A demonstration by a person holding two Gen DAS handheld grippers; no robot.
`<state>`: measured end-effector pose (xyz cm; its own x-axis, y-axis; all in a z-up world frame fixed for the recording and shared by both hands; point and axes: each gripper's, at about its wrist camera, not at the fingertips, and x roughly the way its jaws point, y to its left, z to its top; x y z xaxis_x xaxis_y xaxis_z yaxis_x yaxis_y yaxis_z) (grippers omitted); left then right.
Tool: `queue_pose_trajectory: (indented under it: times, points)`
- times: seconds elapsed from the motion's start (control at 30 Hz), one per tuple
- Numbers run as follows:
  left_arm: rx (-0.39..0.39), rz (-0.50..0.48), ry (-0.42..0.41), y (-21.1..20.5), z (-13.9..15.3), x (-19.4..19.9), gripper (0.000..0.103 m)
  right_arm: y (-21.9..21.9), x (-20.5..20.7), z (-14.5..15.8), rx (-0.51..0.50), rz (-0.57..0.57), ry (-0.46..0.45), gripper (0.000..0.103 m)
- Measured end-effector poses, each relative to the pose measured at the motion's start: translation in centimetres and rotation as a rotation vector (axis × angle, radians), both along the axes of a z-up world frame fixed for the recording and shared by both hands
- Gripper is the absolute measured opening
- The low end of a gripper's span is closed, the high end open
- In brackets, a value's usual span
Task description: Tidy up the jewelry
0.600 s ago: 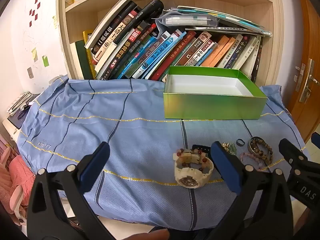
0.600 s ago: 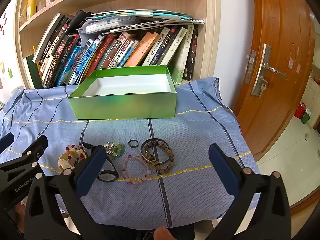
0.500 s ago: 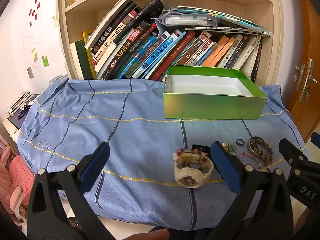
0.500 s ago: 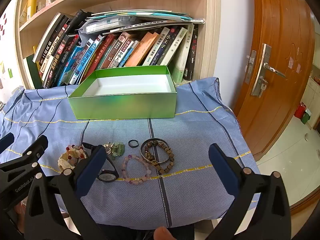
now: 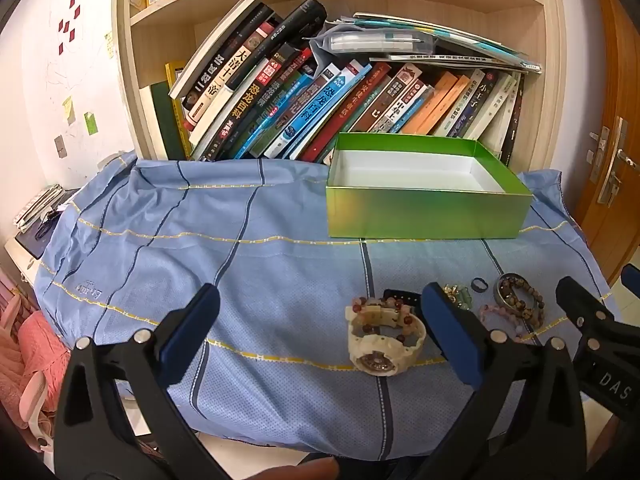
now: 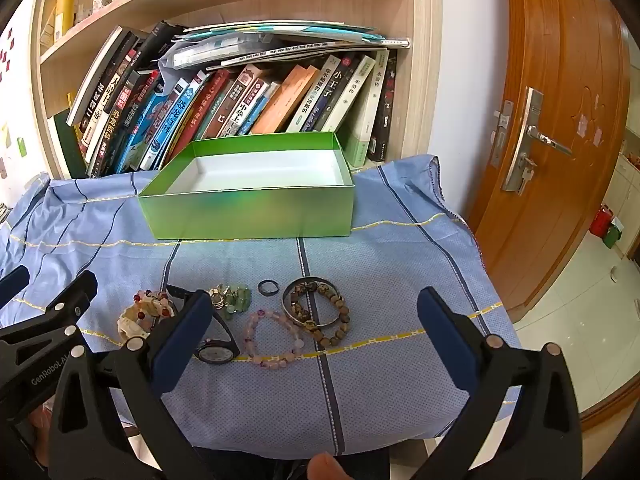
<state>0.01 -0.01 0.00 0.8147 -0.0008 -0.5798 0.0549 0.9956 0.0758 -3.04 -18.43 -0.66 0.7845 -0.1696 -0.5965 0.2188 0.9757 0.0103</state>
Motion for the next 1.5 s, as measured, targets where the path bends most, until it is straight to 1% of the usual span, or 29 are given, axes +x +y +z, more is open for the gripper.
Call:
queue_pose_trajectory:
  times: [0.2, 0.47, 0.5, 0.63, 1.5]
  points:
    - [0.000, 0.001, -0.001, 0.0, 0.0, 0.0, 0.099, -0.2, -0.2, -0.2, 0.000, -0.001, -0.004, 0.100]
    - [0.000, -0.002, -0.003, 0.0, 0.0, 0.0, 0.099, 0.2, -0.3, 0.4, -0.004, -0.002, -0.010, 0.100]
    - [-0.001, -0.002, -0.004, 0.2, 0.6, 0.1, 0.099, -0.1, -0.6, 0.3, -0.003, -0.001, -0.013, 0.100]
    - [-0.001, 0.000, -0.006, -0.1, 0.8, -0.1, 0.099, 0.0, -0.6, 0.5, -0.001, 0.000, -0.019, 0.100]
    - [0.001, -0.004, -0.013, -0.1, 1.0, -0.4, 0.099, 0.2, -0.7, 0.7, -0.004, 0.003, -0.027, 0.100]
